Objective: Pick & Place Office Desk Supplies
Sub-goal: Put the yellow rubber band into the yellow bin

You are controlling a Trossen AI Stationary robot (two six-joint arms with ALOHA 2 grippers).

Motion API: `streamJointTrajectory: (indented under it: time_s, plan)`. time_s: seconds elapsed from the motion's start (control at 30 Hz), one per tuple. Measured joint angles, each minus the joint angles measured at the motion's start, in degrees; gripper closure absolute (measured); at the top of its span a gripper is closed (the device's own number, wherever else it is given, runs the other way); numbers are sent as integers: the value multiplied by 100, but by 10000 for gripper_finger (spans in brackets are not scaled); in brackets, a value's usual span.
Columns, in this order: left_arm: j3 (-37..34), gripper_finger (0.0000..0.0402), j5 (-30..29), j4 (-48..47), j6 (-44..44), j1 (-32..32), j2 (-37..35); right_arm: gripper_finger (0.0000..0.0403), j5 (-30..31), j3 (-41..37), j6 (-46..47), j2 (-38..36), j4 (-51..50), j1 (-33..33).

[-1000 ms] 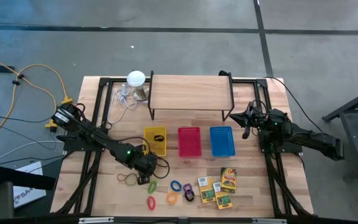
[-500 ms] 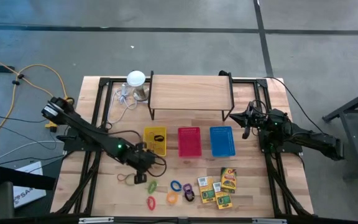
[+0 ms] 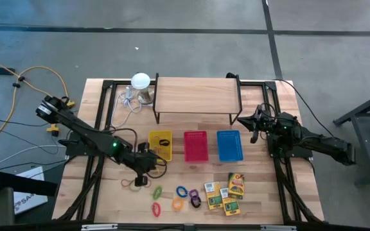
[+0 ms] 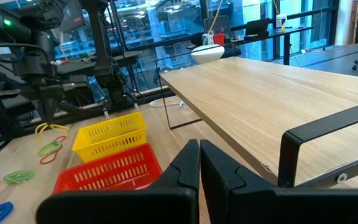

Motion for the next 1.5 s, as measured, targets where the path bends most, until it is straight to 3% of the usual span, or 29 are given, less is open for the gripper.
streamJointTrajectory:
  time_s: [0.37, 1.13, 1.5]
  plan:
    - [0, 401, -18, -19, 124, 120, -23, 401, 0, 0, -2, 0, 0, 2]
    - [4, 401, -84, -53, 1488, 1972, -295, 401, 0, 0, -2, 0, 2, 1]
    - [4, 401, 5, -304, 1490, 2109, -295, 401, 0, -1, 0, 0, 2, 2]
